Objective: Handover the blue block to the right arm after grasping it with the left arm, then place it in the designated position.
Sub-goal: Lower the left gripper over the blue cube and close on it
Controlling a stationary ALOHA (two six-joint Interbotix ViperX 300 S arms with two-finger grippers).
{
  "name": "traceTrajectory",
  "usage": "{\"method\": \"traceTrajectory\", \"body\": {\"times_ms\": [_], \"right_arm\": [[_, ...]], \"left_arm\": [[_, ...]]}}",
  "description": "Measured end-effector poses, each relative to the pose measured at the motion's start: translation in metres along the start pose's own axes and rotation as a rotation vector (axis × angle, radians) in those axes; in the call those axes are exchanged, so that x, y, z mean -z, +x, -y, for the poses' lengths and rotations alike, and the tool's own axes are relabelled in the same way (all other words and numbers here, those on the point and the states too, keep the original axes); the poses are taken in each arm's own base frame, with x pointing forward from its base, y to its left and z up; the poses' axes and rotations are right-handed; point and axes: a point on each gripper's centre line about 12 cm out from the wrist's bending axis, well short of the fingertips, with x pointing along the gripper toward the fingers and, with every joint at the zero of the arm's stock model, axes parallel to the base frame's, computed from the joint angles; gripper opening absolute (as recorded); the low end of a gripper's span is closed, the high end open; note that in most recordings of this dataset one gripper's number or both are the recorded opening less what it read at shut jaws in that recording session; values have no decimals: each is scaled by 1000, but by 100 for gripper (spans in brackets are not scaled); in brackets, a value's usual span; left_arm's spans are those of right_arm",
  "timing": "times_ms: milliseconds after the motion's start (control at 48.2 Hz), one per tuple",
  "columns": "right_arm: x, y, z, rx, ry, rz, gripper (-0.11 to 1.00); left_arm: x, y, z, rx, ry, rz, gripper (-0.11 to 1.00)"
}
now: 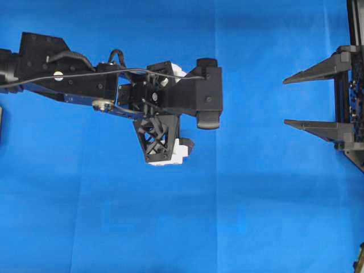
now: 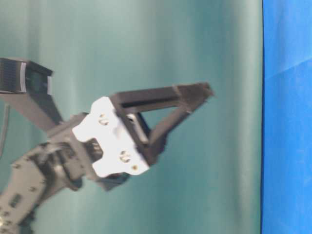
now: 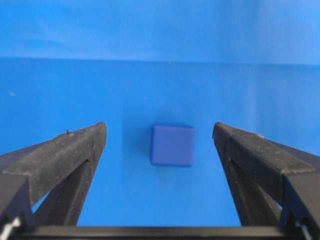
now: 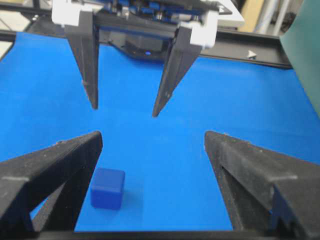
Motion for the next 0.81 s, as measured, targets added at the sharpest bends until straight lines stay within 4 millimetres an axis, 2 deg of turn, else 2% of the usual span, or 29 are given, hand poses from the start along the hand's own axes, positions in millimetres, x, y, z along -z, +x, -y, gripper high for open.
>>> {"method": "traceTrajectory", "body": {"times_ms": [270, 498, 809], "right_arm": [[3, 2, 0, 1, 0, -15, 97], [5, 4, 1, 3, 0, -23, 97], [6, 4, 3, 14, 1, -29, 97]], "left_arm": [[33, 37, -2, 3, -2, 23, 92], [53, 61, -2, 7, -10, 58, 92], [78, 88, 5, 16, -29, 19, 92]]}}
